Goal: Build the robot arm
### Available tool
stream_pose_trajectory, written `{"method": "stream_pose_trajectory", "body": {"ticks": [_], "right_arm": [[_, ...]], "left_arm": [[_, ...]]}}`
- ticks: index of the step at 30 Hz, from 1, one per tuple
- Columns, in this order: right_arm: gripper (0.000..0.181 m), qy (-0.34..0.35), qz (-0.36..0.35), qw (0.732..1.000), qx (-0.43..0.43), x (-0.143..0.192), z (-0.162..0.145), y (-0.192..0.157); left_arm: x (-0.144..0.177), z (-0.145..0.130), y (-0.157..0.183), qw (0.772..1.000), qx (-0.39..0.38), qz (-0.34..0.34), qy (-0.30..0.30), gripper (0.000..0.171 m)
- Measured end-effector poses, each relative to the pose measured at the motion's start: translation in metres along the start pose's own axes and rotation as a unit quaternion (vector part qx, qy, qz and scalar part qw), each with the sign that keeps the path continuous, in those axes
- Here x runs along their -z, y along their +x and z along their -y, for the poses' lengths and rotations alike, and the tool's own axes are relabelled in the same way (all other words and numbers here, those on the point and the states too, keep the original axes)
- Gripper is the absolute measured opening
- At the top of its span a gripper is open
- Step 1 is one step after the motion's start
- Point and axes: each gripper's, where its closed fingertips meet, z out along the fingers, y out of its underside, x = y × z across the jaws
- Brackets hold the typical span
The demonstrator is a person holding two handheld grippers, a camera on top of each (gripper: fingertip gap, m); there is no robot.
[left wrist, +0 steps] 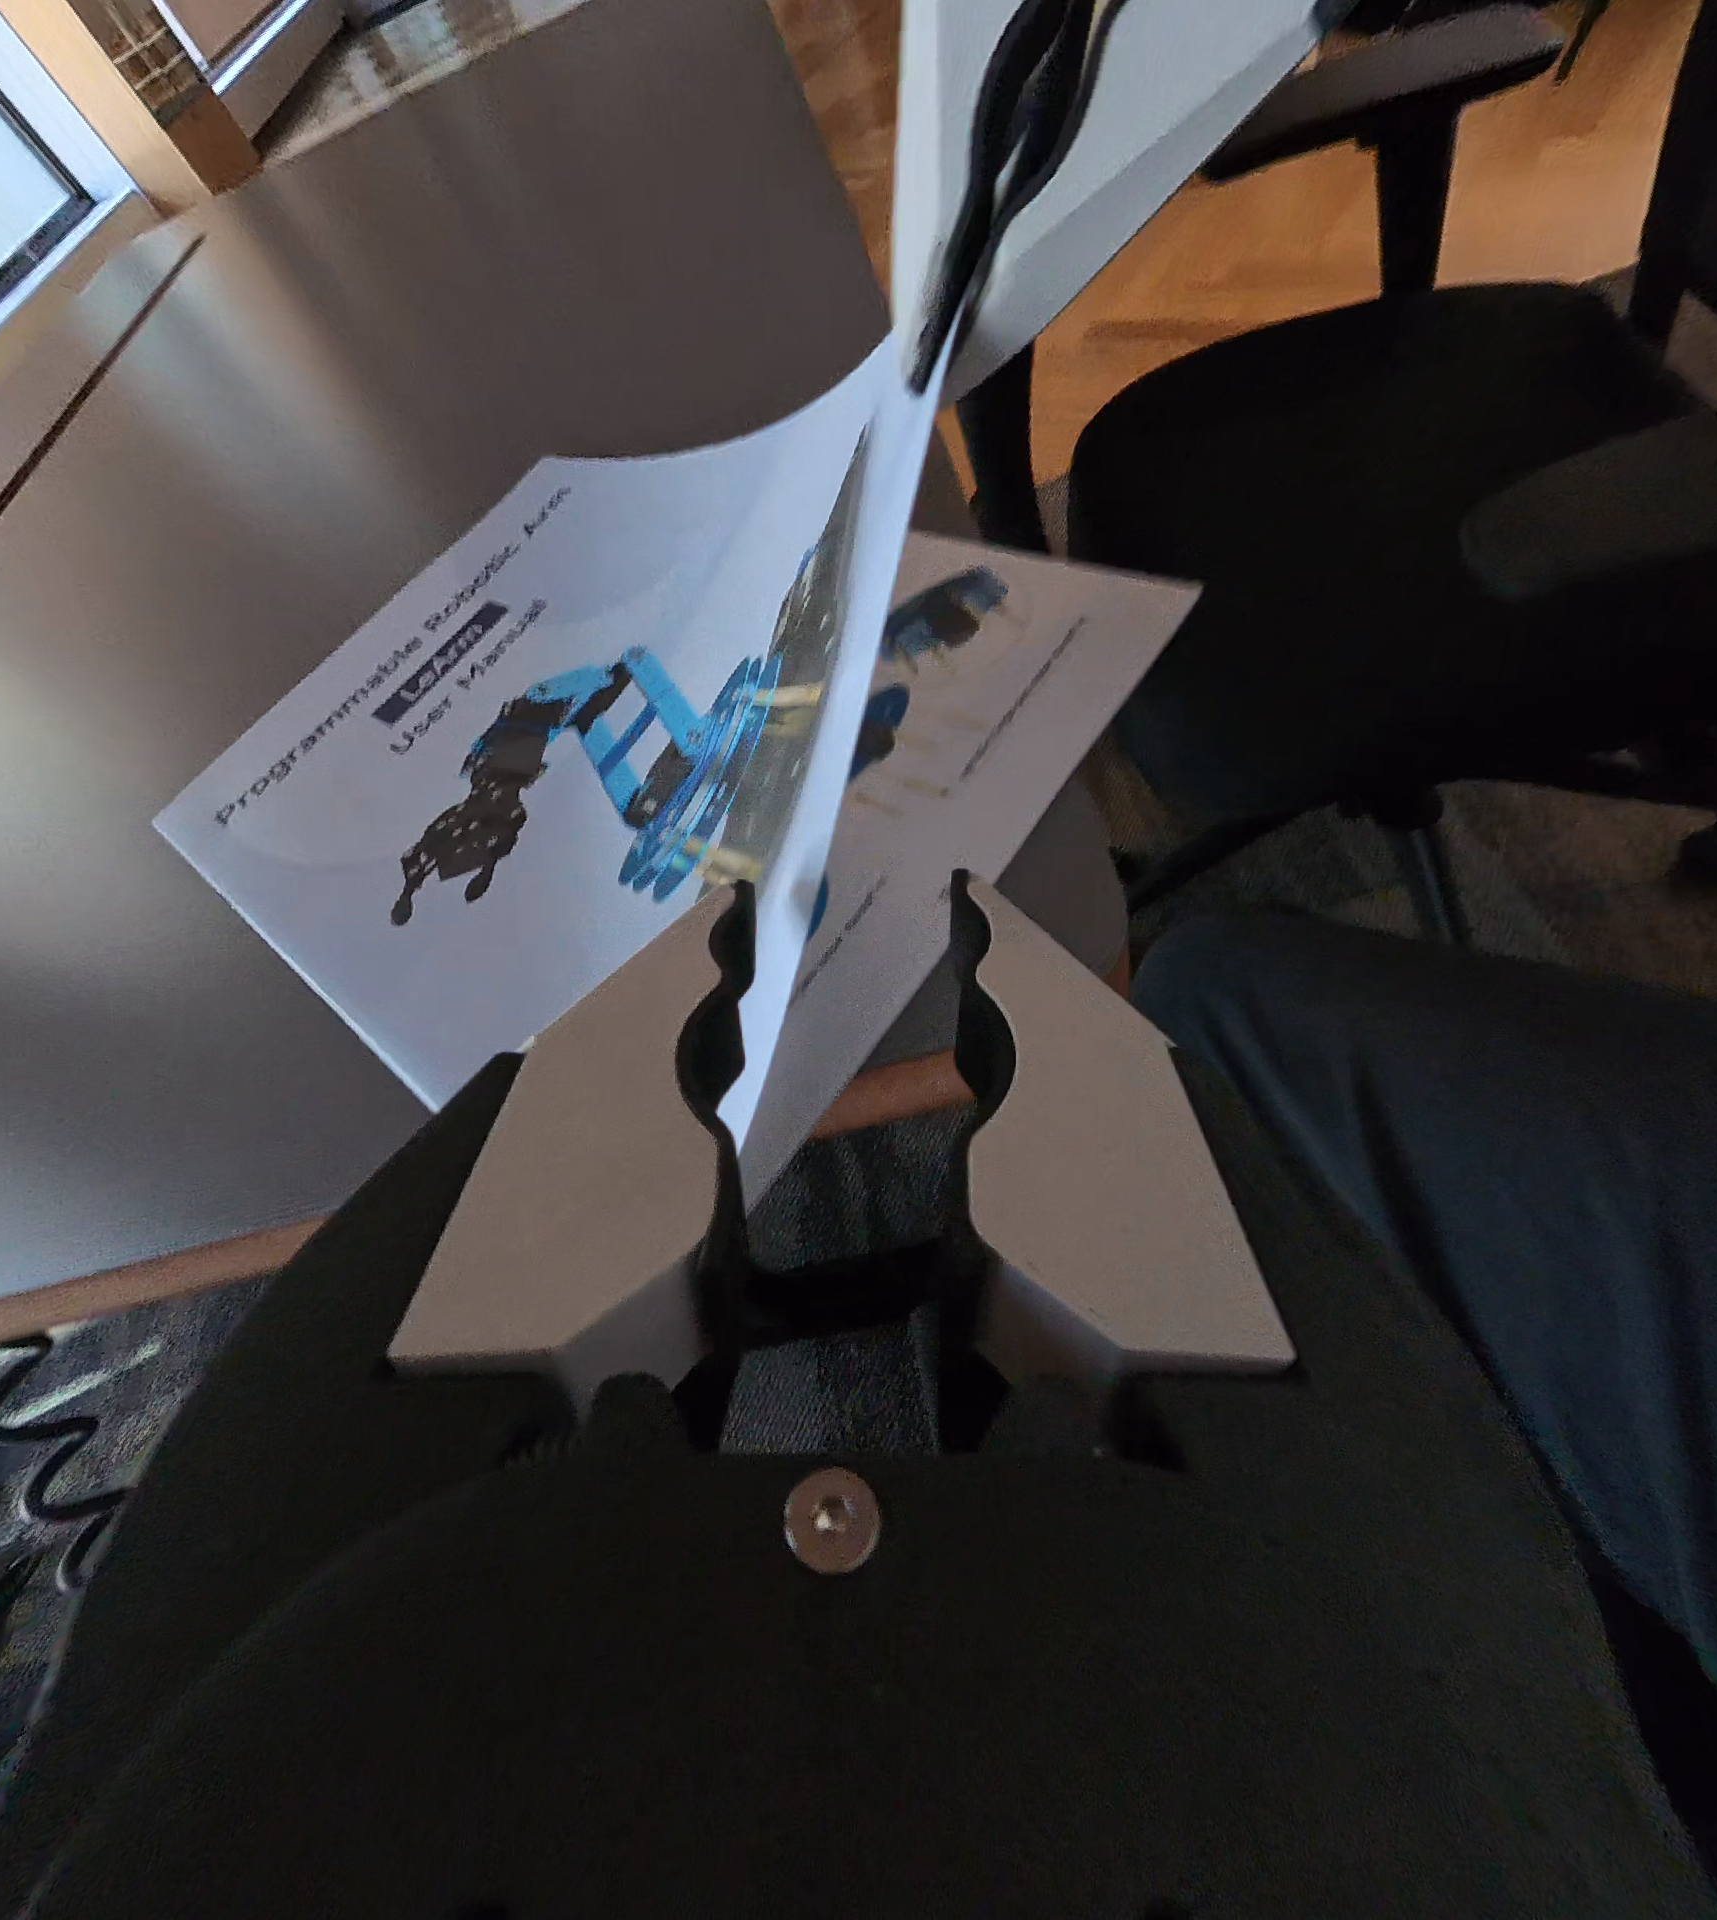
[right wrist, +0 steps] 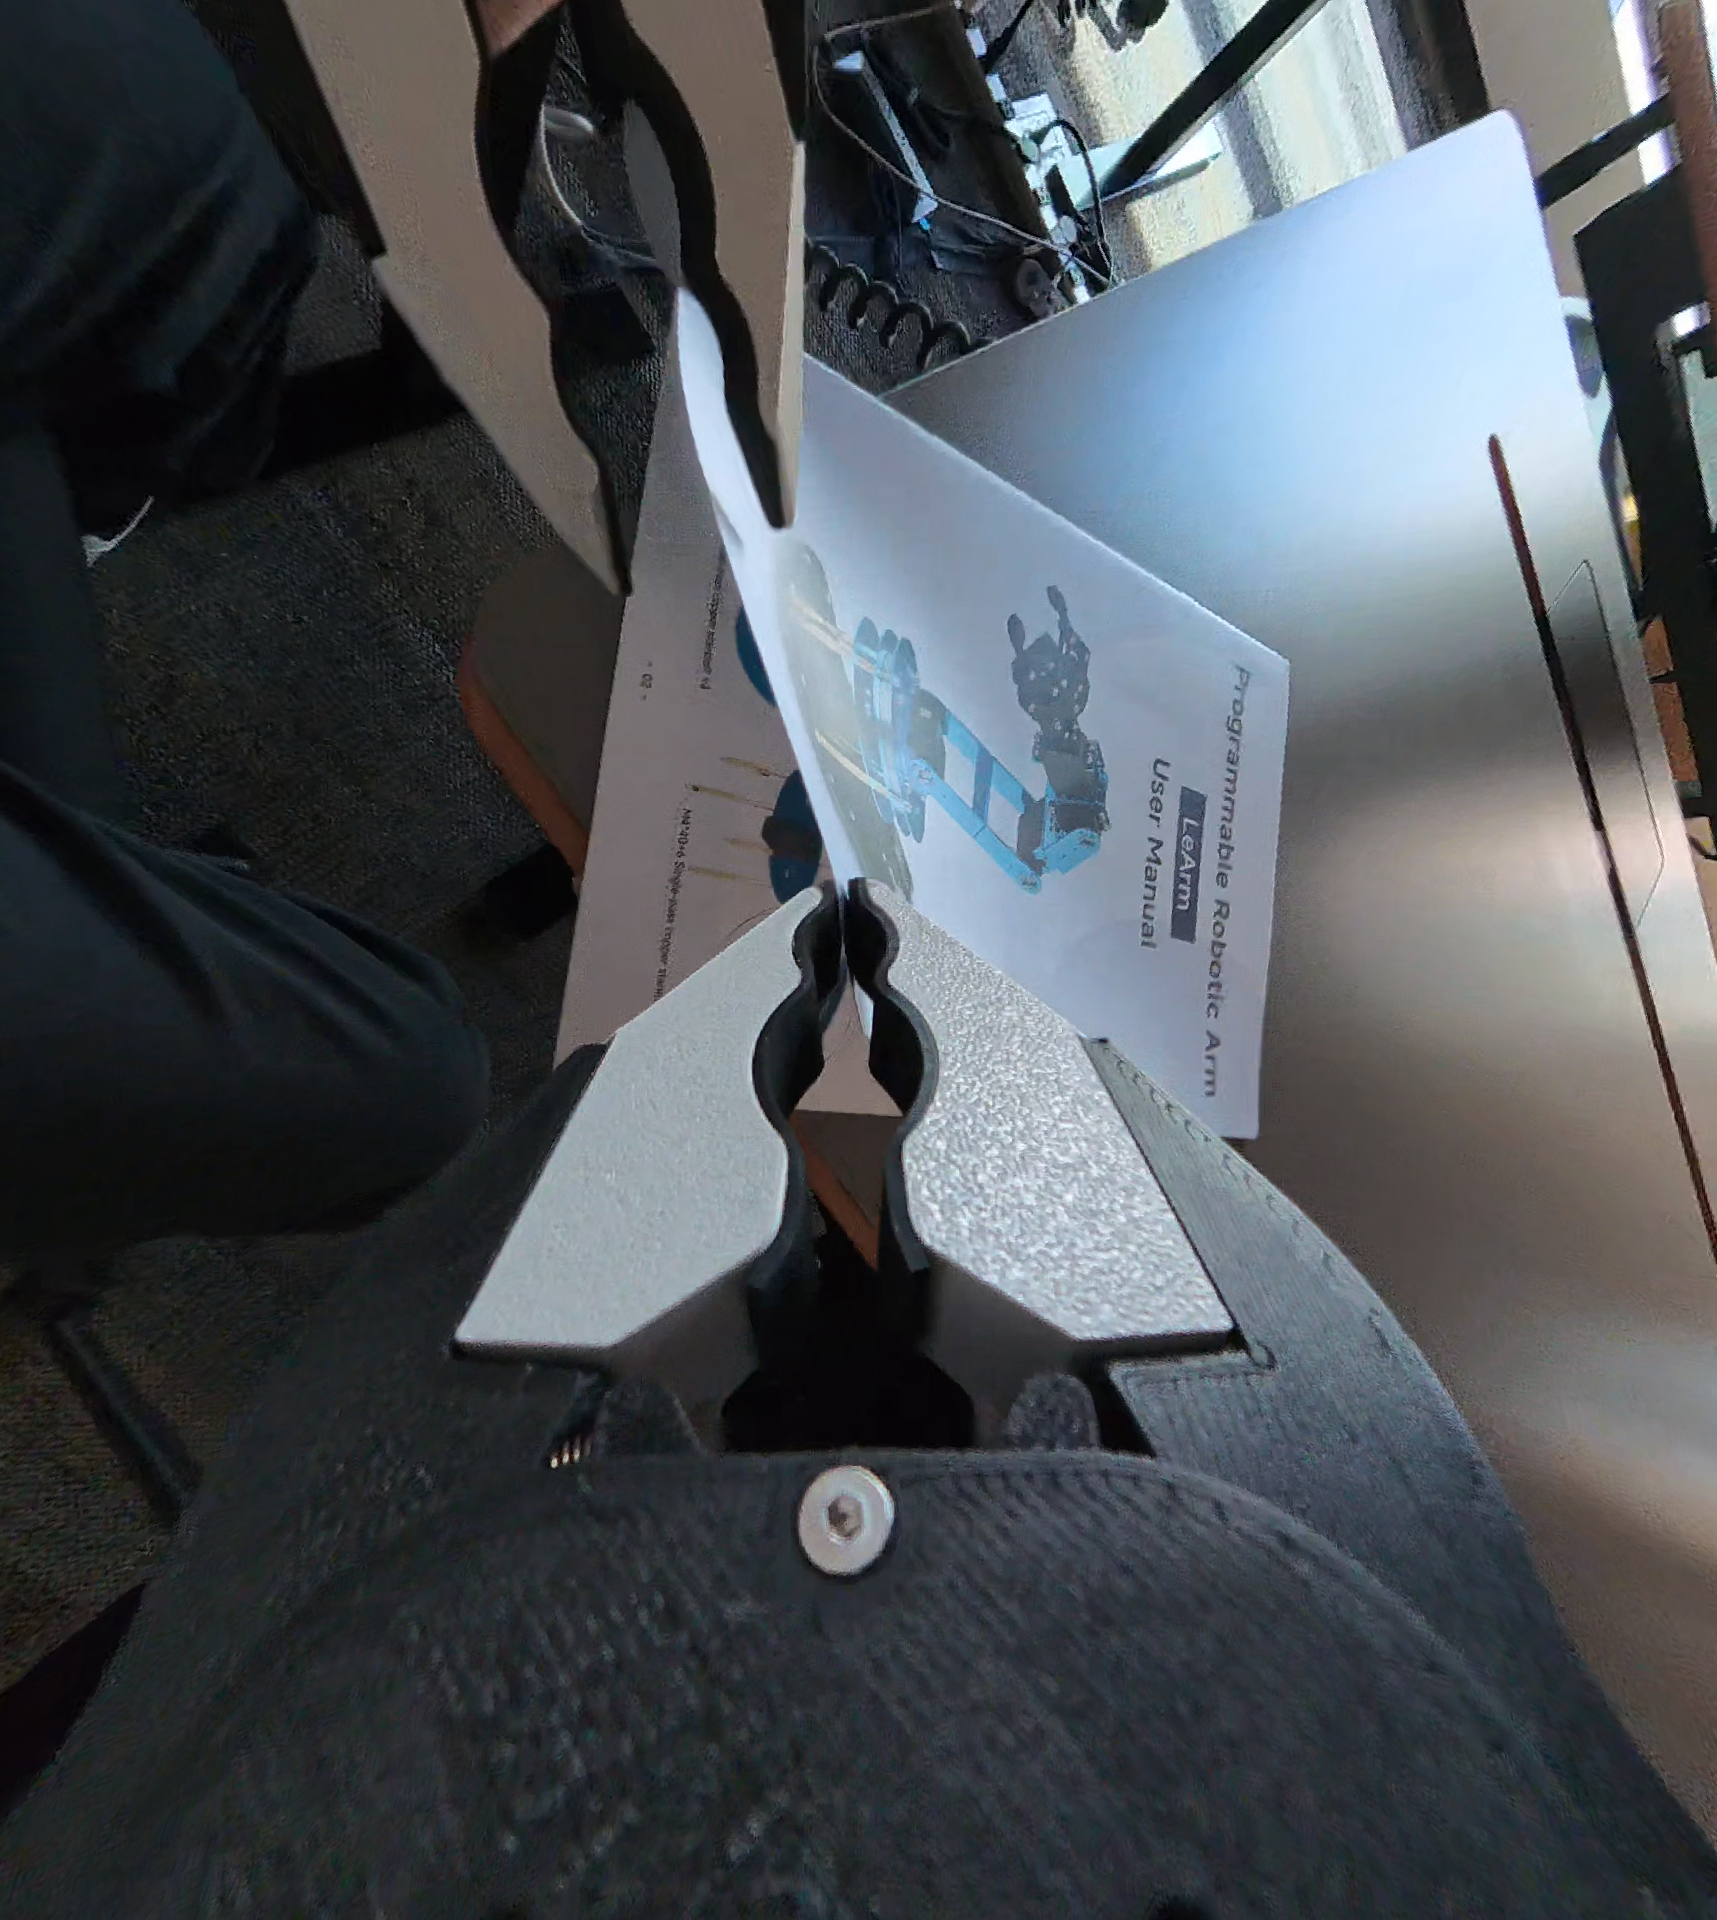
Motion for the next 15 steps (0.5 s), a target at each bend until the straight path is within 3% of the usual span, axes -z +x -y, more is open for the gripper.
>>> {"method": "stream_pose_trajectory", "body": {"ticks": [3,6,7,8,10,13,15], "right_arm": [[0.0,-0.018,0.016,1.0,0.012,0.001,0.016,0.012],[0.002,-0.039,0.017,0.999,0.017,0.0,0.029,0.026],[0.006,-0.045,0.001,0.999,0.003,0.0,0.032,0.034],[0.024,-0.036,-0.026,0.999,-0.016,0.002,0.037,0.045],[0.041,0.019,-0.058,0.995,-0.074,0.014,0.052,0.055],[0.053,0.146,-0.008,0.973,-0.179,0.019,0.067,0.026],[0.054,0.128,0.017,0.972,-0.196,-0.007,0.047,-0.007]], "left_arm": [[-0.001,0.028,-0.004,1.0,-0.011,0.009,0.019,0.028],[-0.009,0.038,-0.019,0.998,-0.032,0.046,0.003,0.0],[-0.009,0.041,-0.029,0.998,-0.017,0.067,0.006,0.0],[-0.005,0.046,-0.04,0.996,0.016,0.085,0.026,0.0],[0.008,0.053,-0.061,0.984,0.121,0.097,0.085,0.0],[0.037,0.051,-0.1,0.929,0.306,0.095,0.187,0.0],[0.057,0.043,-0.124,0.878,0.398,0.088,0.251,0.0]]}}
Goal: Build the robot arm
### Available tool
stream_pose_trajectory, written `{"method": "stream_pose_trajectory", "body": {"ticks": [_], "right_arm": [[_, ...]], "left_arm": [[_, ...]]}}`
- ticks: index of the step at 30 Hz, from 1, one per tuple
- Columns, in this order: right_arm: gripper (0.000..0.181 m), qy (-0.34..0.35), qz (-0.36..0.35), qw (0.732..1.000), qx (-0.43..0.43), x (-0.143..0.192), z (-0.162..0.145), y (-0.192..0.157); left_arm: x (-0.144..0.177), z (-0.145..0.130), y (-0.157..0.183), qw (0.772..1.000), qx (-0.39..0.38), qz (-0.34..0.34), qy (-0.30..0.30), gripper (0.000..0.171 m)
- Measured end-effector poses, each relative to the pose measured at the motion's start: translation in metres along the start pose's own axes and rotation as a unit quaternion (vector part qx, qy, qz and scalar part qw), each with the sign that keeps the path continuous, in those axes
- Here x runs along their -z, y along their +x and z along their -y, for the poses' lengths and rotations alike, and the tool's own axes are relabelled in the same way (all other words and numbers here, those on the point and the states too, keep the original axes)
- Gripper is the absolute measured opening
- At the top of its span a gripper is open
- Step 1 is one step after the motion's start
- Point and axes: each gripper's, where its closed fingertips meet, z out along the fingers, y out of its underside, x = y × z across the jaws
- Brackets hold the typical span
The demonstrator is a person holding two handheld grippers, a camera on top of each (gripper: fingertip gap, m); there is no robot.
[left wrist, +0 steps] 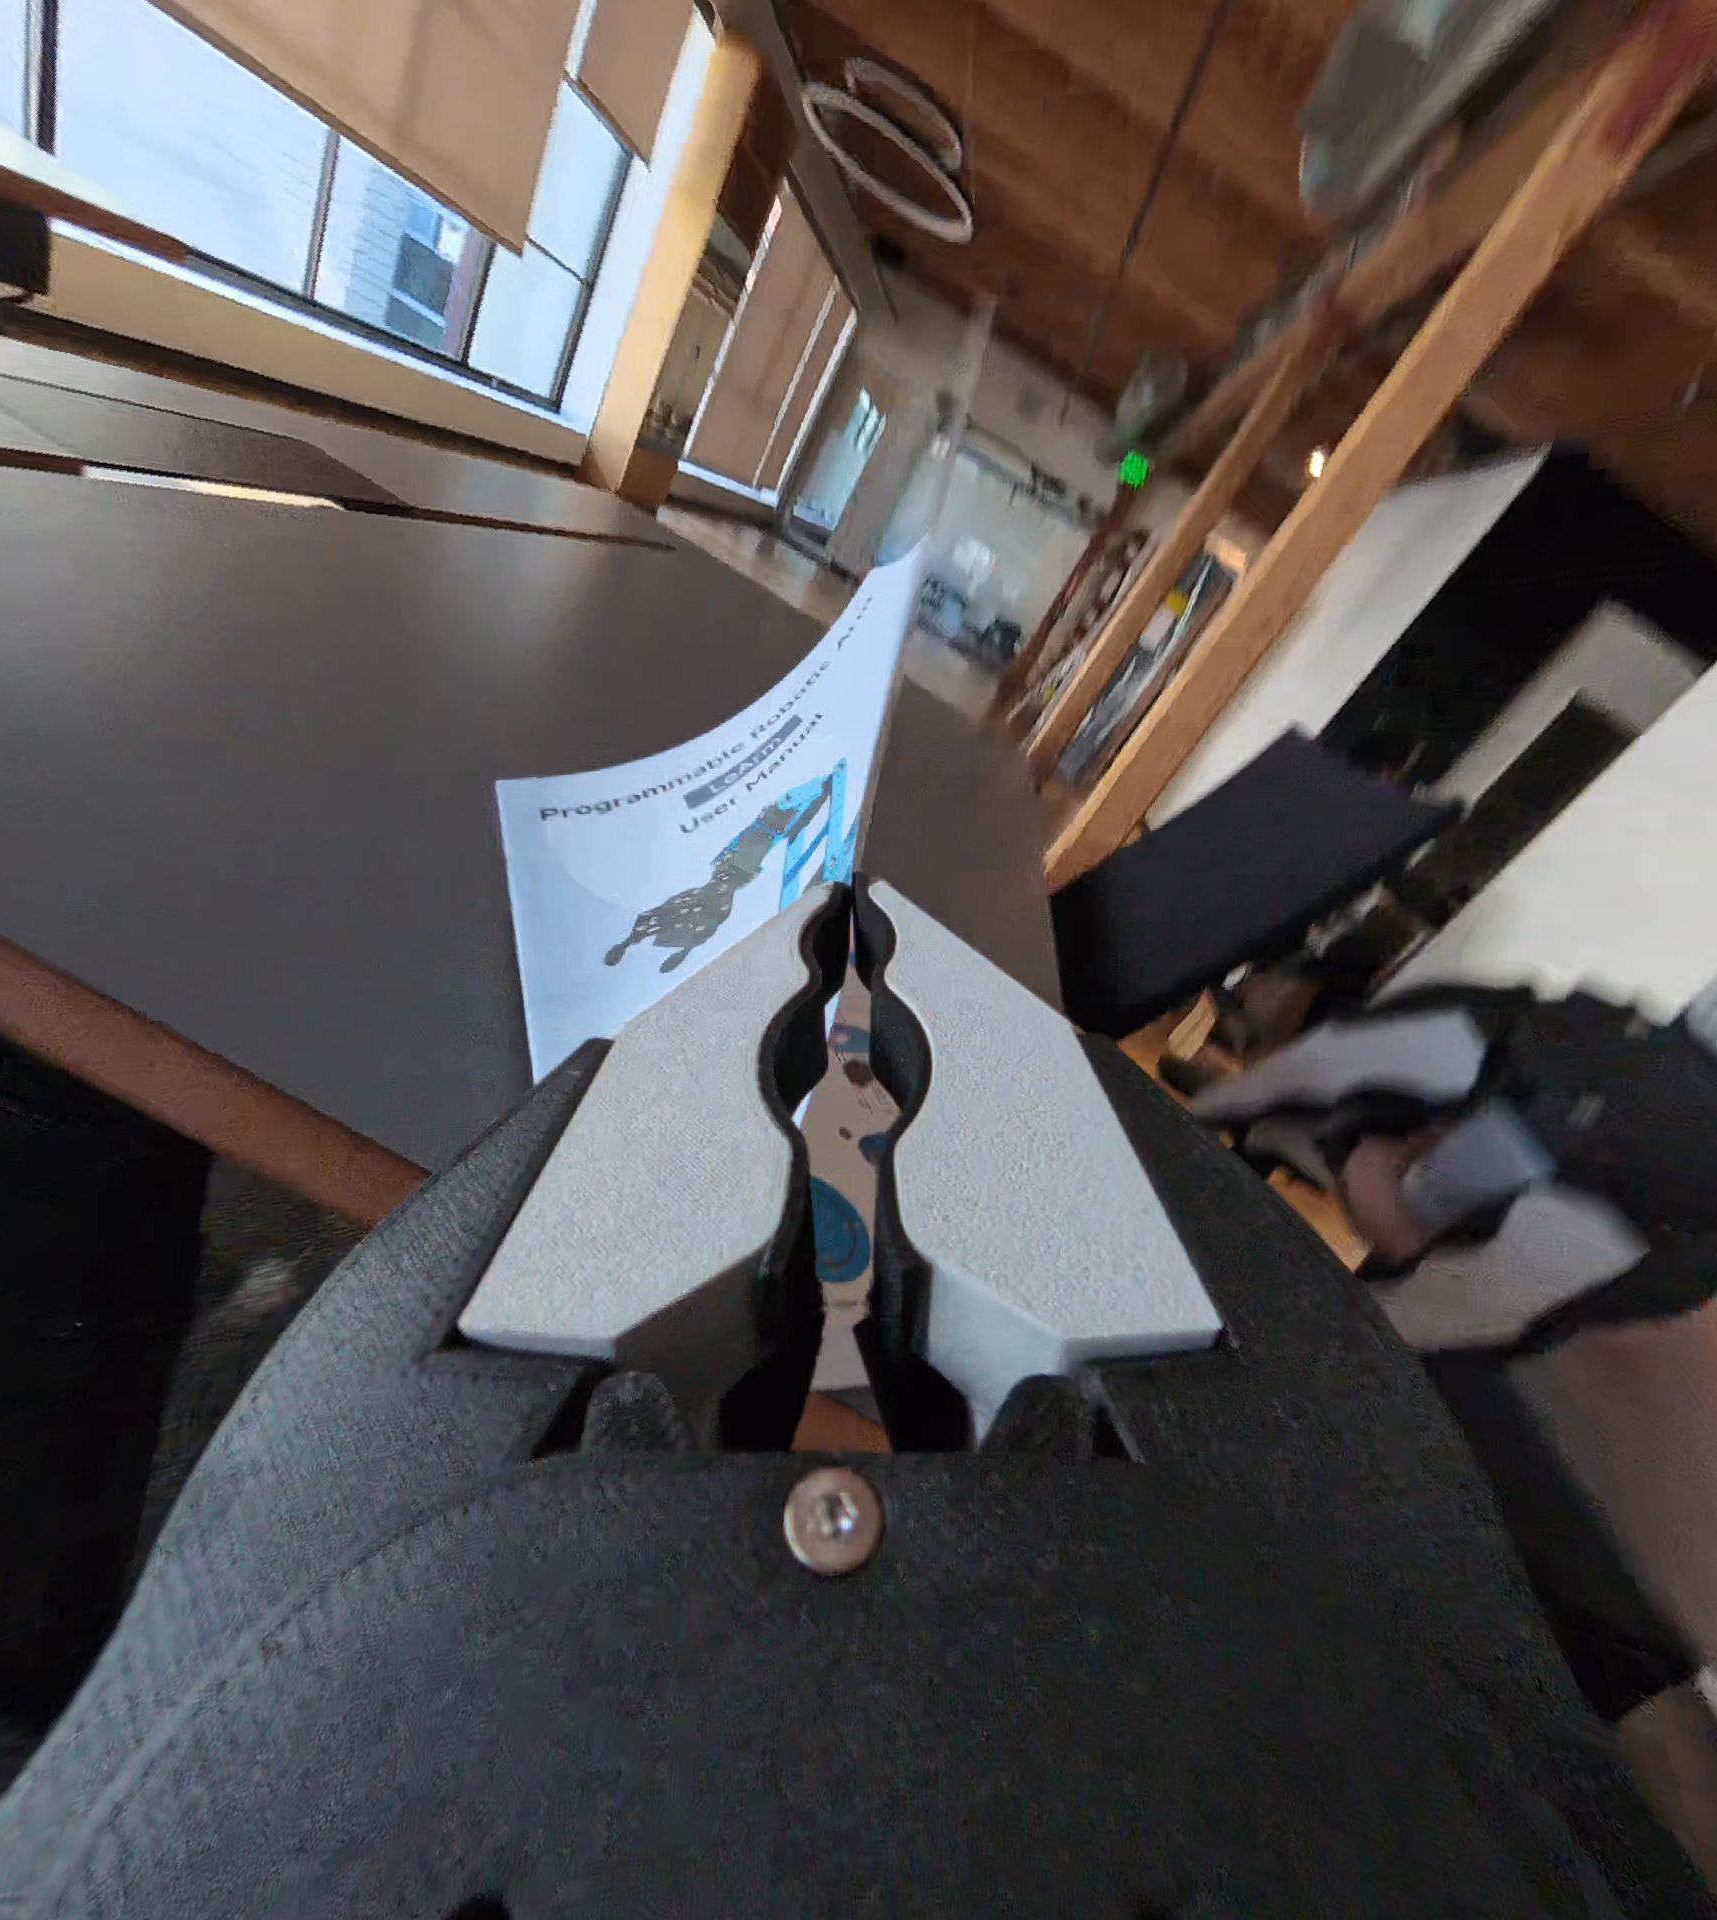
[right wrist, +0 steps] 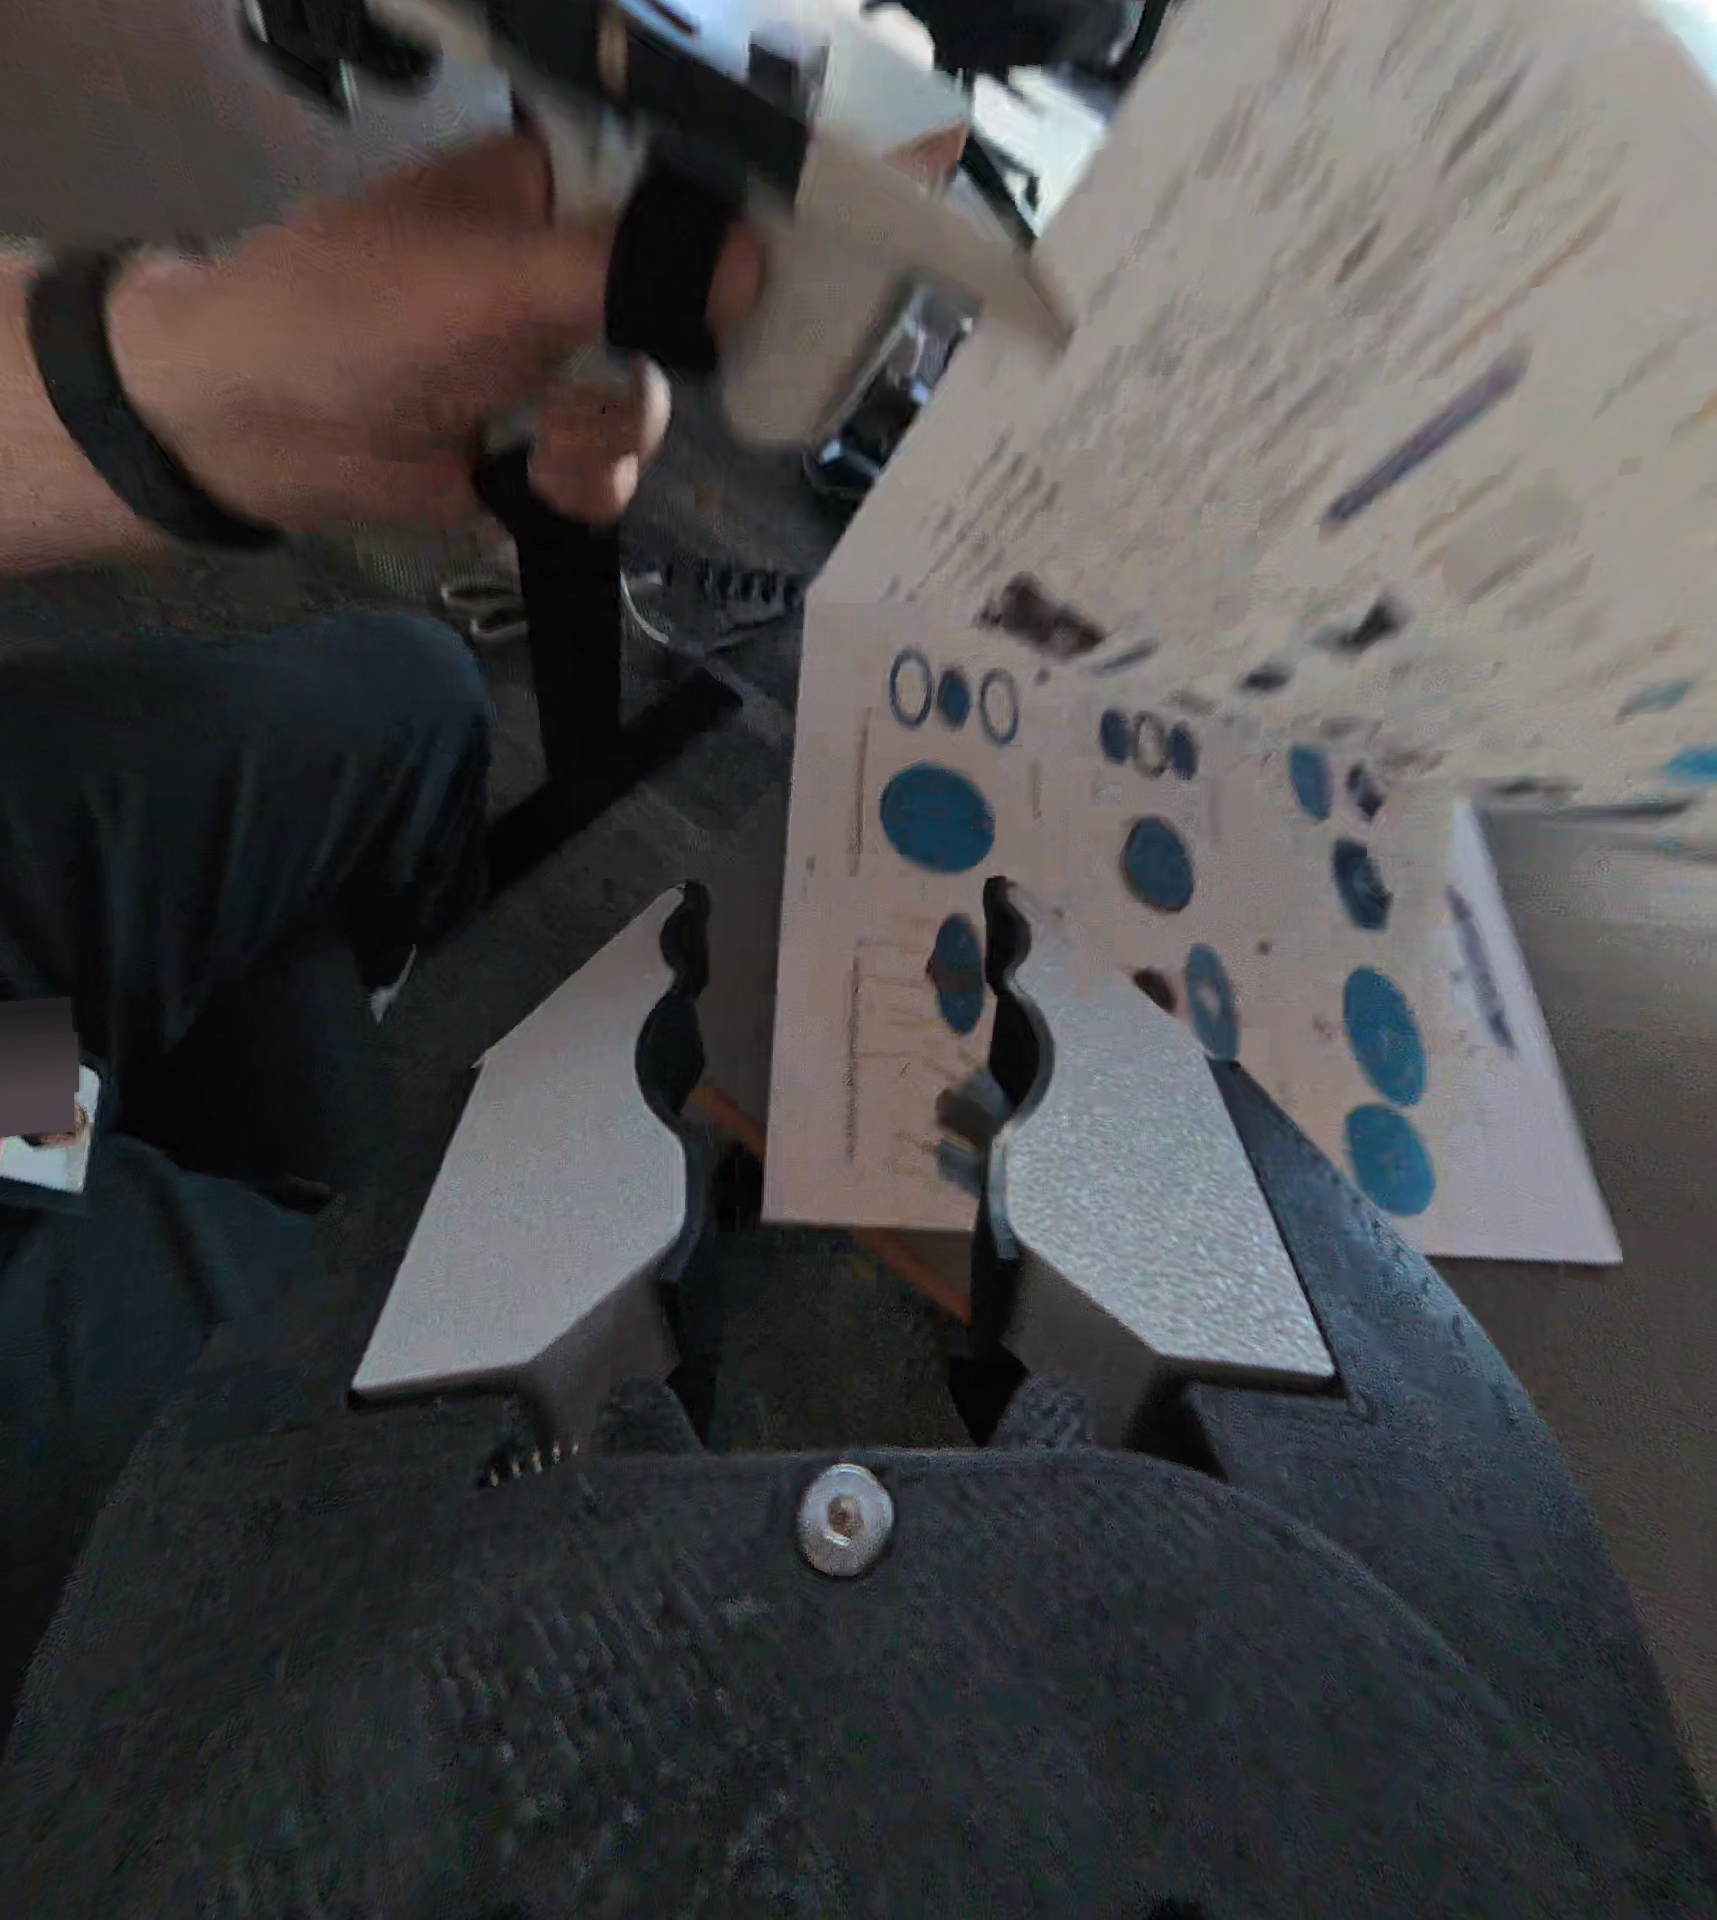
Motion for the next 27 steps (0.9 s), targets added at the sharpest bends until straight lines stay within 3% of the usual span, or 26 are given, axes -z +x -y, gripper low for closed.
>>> {"method": "stream_pose_trajectory", "body": {"ticks": [2,4,10,14,16,20,22,27], "right_arm": [[0.054,-0.047,-0.003,0.999,0.008,-0.023,-0.042,-0.015],[0.056,-0.055,0.018,0.998,-0.021,-0.038,-0.061,-0.029],[0.047,-0.046,0.031,0.991,-0.123,-0.033,-0.069,-0.018],[0.033,0.022,0.021,0.983,-0.183,-0.033,-0.026,0.005],[0.028,0.019,0.012,0.98,-0.196,-0.048,-0.018,0.013],[0.015,-0.054,0.0,0.98,-0.189,-0.076,-0.04,0.018],[0.0,-0.038,0.016,0.973,-0.229,-0.078,-0.04,0.02],[0.0,-0.033,0.001,0.963,-0.267,-0.07,-0.054,0.038]], "left_arm": [[0.011,0.012,-0.027,0.997,0.058,0.024,0.041,0.0],[0.02,0.016,-0.051,0.994,0.08,0.052,0.062,0.0],[0.042,0.031,-0.107,0.974,0.167,0.095,0.12,0.0],[0.042,0.029,-0.129,0.958,0.238,0.082,0.133,0.0],[0.043,0.027,-0.14,0.952,0.254,0.093,0.14,0.0],[0.048,0.02,-0.167,0.938,0.282,0.133,0.152,0.0],[0.046,0.011,-0.176,0.938,0.279,0.156,0.137,0.0],[0.041,-0.001,-0.182,0.944,0.237,0.198,0.113,0.0]]}}
